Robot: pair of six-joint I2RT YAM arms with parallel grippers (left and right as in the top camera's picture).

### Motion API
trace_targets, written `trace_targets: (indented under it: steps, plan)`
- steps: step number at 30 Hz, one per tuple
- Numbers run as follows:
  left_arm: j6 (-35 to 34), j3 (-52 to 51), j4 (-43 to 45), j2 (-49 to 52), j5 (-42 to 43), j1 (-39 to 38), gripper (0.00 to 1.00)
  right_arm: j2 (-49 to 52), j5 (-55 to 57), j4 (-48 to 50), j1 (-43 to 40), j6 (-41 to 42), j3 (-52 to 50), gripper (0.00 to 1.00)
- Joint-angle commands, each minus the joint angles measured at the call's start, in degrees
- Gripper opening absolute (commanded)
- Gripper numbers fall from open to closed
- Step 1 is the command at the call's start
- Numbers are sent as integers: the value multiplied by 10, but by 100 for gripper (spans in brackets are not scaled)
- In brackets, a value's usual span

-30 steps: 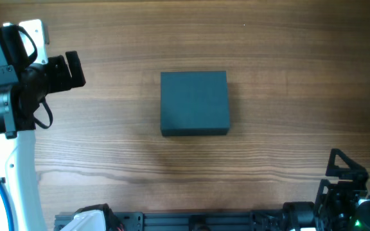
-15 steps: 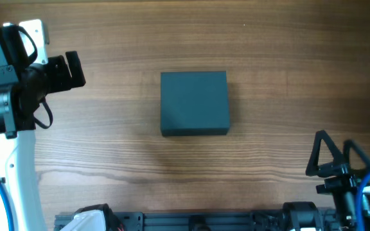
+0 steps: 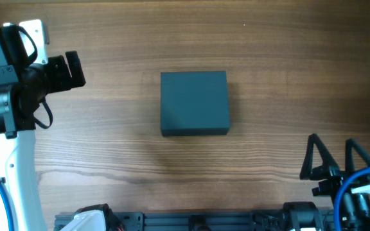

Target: Pack container

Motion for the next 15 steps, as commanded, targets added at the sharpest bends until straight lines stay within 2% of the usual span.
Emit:
trace_targets:
  steps: [1,10,15]
  plan:
    - [11,2,1,-3,-5,3,100,-7,-7,-40,-2,-10,7,100]
    - [11,2,2,-3,-5,3,100,-7,-7,-174,-2,-10,7,100]
    - [11,2,2,-3,-5,3,100,-7,-7,-194,-2,-10,7,100]
